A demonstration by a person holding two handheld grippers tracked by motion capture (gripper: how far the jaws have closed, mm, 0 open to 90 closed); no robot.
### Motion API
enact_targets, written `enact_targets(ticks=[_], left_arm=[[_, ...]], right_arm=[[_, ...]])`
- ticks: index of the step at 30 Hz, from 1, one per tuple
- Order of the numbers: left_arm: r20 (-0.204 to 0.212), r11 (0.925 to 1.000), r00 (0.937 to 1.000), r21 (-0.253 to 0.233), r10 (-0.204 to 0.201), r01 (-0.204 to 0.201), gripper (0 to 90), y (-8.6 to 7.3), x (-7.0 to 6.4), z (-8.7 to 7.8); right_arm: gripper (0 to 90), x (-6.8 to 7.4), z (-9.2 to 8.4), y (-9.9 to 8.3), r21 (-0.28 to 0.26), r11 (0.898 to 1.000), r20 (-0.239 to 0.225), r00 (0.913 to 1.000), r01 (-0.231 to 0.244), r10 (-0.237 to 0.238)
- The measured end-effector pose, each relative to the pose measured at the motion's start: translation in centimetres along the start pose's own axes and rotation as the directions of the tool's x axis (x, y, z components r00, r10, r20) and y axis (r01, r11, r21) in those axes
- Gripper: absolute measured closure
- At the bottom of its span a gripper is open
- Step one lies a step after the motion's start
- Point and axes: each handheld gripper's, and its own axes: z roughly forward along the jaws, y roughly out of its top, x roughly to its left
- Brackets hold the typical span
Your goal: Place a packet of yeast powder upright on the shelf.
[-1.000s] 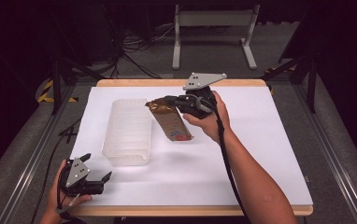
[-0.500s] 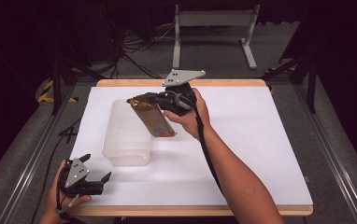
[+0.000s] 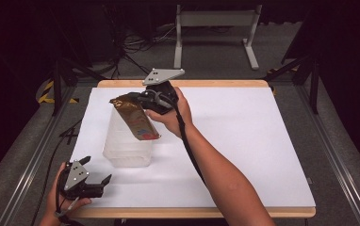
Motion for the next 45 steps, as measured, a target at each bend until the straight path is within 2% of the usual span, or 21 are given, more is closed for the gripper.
enact_targets(ticks=[7,13,17,19,22,24,26,30,33,45], left_arm=[[-0.002,1.0000,1.0000,-0.001,-0.003,0.003,4.9,-0.1,-0.1,-0.1],[0.000,1.0000,1.0000,-0.002,-0.003,0.003,4.9,-0.2,0.0,-0.1],[0.000,1.0000,1.0000,0.000,-0.005,0.005,4.9,-0.2,0.0,-0.2],[-0.004,1.0000,1.0000,-0.004,-0.004,0.004,4.9,-0.2,0.0,-0.2],[0.001,1.0000,1.0000,0.001,-0.001,0.001,4.9,-0.2,0.0,-0.1],[-0.001,1.0000,1.0000,0.002,0.001,-0.001,4.9,-0.2,0.0,-0.1],[0.002,1.0000,1.0000,0.000,-0.003,0.003,4.9,-0.2,0.0,-0.1],[0.002,1.0000,1.0000,0.004,-0.002,0.002,4.9,-0.2,-0.1,-0.1],[-0.001,1.0000,1.0000,0.003,-0.002,0.002,4.9,-0.2,-0.1,-0.1],[-0.003,1.0000,1.0000,0.004,-0.006,0.006,4.9,-0.2,-0.1,-0.2]], right_arm=[[89.9,0.6,2.1,0.1,-0.004,1.000,-0.013,0.9998,-0.013,0.013],[89.9,1.0,3.0,0.0,-0.019,1.000,-0.018,0.9996,-0.021,0.021],[89.8,0.9,3.1,-0.2,-0.033,0.999,-0.021,0.9993,-0.031,0.030],[89.9,0.9,3.2,-0.5,-0.025,0.999,-0.002,0.9998,-0.022,0.022],[89.9,0.9,3.3,-1.0,-0.014,0.999,-0.001,0.9996,-0.030,0.030],[89.8,1.0,3.5,-1.4,-0.009,1.000,-0.017,0.9995,-0.025,0.025],[89.8,1.1,3.6,-2.0,0.002,1.000,-0.011,0.9998,-0.016,0.016],[89.8,1.0,3.6,-3.3,-0.004,0.999,-0.034,0.9989,-0.034,0.034],[89.8,0.9,3.8,-4.1,0.013,0.999,-0.029,0.9990,-0.035,0.035],[89.8,0.5,2.9,-5.5,0.027,0.999,-0.022,0.9991,-0.034,0.035]])
